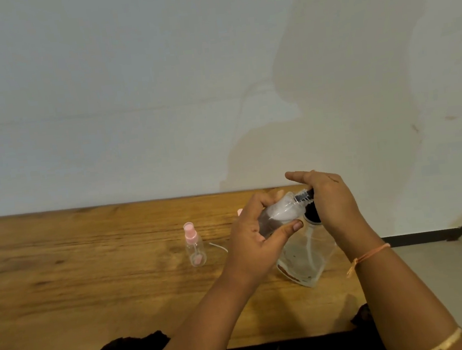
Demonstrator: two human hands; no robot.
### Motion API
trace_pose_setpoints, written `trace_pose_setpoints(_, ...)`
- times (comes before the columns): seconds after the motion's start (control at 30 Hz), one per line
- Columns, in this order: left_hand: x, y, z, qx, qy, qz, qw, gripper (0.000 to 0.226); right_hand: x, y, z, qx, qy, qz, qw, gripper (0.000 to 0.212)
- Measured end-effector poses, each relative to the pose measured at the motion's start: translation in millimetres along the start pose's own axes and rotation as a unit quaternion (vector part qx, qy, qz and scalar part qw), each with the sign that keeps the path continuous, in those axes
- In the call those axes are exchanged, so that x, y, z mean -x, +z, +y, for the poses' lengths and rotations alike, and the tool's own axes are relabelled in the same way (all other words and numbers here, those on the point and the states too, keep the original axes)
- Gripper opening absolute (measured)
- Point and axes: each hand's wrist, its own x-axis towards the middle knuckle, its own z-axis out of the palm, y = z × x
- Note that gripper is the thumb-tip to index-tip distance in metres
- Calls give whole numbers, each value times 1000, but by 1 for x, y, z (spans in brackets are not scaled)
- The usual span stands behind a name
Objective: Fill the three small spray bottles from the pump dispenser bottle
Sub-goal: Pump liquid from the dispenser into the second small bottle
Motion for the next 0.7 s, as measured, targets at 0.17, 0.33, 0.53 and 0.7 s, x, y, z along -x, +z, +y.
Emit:
trace_pose_setpoints(0.17, -2, 0, 9, 3, 21, 2, 1000, 42, -2, -5, -8, -96, 36, 8, 995, 30)
trace_pose_setpoints(0.33, -3, -1, 2, -15, 10, 3, 1000, 44, -3, 1, 1, -31, 47, 15, 998, 46)
trace_pose_setpoints(0.53, -1, 0, 3, -7, 14, 2, 1000, 43, 0, 5, 2, -4, 26, 15, 1000, 56)
trace_pose_setpoints(0.7, -1, -1, 7, 12, 15, 1, 1000, 36, -1, -4, -6, -63, 21, 47, 997, 38)
